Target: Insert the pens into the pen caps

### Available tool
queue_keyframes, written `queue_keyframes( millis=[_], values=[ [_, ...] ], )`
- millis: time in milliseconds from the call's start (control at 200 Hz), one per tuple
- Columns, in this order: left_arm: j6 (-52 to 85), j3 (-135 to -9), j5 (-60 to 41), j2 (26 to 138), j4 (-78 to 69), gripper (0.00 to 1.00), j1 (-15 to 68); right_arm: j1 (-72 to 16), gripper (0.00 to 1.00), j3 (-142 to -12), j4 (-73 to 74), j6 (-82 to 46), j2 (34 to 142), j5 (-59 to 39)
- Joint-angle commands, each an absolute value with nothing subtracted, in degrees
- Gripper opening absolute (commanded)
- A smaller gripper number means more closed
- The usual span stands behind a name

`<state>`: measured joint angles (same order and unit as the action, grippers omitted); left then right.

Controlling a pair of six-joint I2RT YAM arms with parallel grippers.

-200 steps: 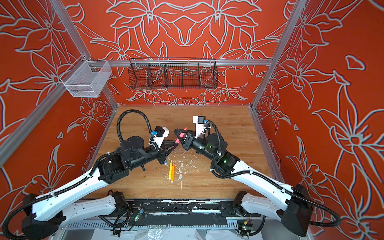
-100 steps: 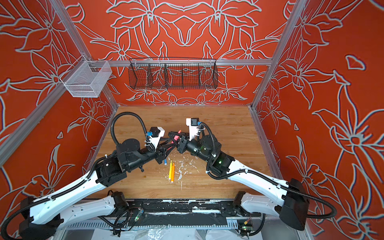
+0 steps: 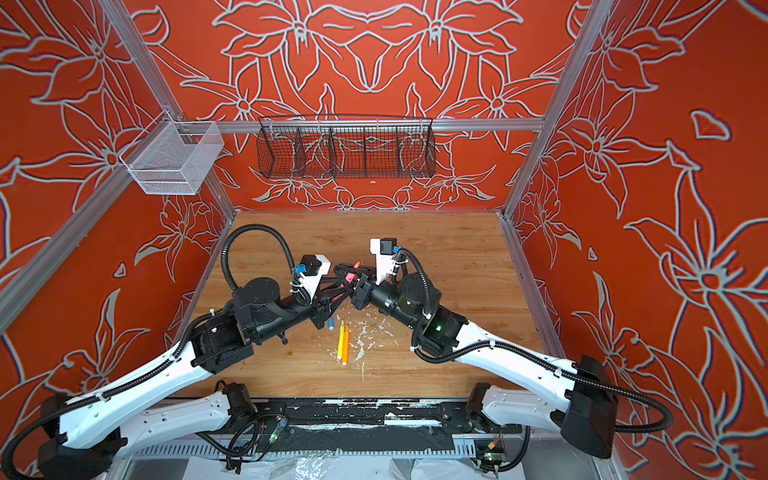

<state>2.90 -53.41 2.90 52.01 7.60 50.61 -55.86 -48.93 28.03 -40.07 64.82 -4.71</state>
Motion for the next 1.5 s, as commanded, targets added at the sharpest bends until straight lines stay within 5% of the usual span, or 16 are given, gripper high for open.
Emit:
queue_keyframes(
  millis=[0,701,1156,1211,1301,1371,1491],
  values=[
    [2.2,-54.18,2.99,52.79,5.31,0.3,50.36,-56.87,0.01,-50.22,28.77,-40.08,64.37,-5.46],
    [1.85,-55.15,3.16,55.17,5.32,0.33,50.36,-57.04,0.01,-48.35,29.88,-42.01,63.31,-3.89],
    [1.4,-55.49,2.72,56.07,5.03,0.0,50.36,-57.04,0.02,-46.84,29.39,-42.59,62.35,-1.26],
    [1.56,-55.46,2.81,56.09,4.86,0.0,50.36,-57.04,0.14,-46.6,28.31,-42.36,62.02,-0.29],
    [3.76,-55.52,4.23,56.07,4.75,0.0,50.36,-57.04,0.52,-45.64,25.02,-41.71,59.74,3.28],
    [7.26,-55.96,7.46,55.61,5.9,0.0,50.21,-57.04,0.69,-46.36,16.45,-41.41,57.05,8.88],
    [14.18,-58.14,14.33,54.72,11.14,0.0,49.42,-57.04,0.74,-51.04,-7.25,-45.86,52.72,22.33]
  ],
)
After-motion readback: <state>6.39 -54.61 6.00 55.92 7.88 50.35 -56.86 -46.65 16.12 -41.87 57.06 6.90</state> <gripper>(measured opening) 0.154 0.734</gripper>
